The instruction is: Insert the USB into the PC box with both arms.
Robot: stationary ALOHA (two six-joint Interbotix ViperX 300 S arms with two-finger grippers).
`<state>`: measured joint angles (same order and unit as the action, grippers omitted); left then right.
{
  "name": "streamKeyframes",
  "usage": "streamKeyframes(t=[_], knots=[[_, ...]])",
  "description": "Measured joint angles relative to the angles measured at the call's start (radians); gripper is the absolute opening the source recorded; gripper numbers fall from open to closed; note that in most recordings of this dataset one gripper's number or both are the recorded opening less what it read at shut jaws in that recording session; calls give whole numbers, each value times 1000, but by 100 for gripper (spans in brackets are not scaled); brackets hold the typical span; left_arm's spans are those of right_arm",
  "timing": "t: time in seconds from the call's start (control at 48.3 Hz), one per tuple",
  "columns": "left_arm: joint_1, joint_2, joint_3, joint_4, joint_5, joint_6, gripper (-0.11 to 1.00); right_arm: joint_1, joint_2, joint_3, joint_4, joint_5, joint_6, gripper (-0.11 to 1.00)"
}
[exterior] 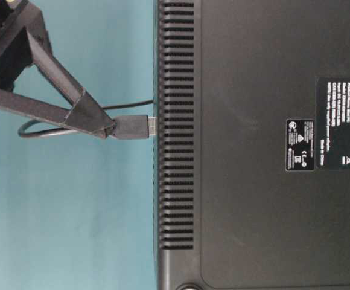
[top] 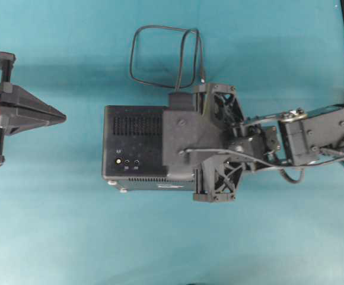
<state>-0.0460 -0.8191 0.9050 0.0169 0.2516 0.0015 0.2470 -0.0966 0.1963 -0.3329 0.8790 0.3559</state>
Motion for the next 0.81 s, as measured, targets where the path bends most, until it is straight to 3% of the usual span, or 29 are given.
streamKeyframes(t=[0.807], knots=[[-5, 0, 0, 0, -2, 0, 0, -3, -21, 57, -6, -75, 15, 7]])
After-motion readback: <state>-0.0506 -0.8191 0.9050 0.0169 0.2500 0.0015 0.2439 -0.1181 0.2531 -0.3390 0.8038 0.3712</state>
